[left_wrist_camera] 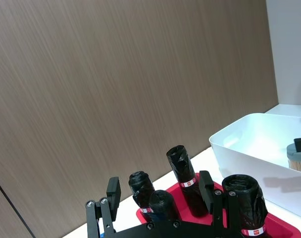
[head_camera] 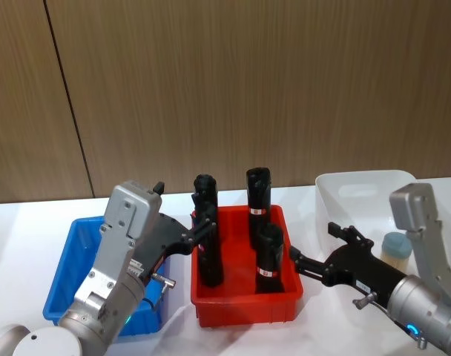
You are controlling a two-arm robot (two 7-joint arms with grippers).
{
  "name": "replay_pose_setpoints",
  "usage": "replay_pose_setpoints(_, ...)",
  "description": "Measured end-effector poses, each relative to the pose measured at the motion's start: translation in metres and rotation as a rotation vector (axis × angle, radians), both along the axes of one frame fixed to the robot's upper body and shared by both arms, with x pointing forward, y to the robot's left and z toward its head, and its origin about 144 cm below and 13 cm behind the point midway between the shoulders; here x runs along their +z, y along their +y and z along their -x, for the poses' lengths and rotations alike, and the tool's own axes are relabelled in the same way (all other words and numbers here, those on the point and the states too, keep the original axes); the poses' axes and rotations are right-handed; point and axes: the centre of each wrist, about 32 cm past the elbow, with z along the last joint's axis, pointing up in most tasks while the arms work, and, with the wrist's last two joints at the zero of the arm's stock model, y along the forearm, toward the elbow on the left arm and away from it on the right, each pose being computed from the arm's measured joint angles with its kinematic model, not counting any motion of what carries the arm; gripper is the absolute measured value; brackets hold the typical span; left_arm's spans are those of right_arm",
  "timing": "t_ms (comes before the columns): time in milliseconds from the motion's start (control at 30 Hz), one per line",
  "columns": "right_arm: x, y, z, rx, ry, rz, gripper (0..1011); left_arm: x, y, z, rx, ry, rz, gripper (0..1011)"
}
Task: Pick the cotton swabs from the blue box and place them into the white box.
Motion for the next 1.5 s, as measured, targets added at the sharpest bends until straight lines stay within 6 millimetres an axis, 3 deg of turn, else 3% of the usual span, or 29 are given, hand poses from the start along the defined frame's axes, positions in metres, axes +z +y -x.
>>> replay_pose_setpoints(1500, -0.012, 0.032, -0.064, 0.13, 0.068, 0.087, 1002, 0.0, 0.0, 0.0, 0.0, 0.0, 0.0, 1004)
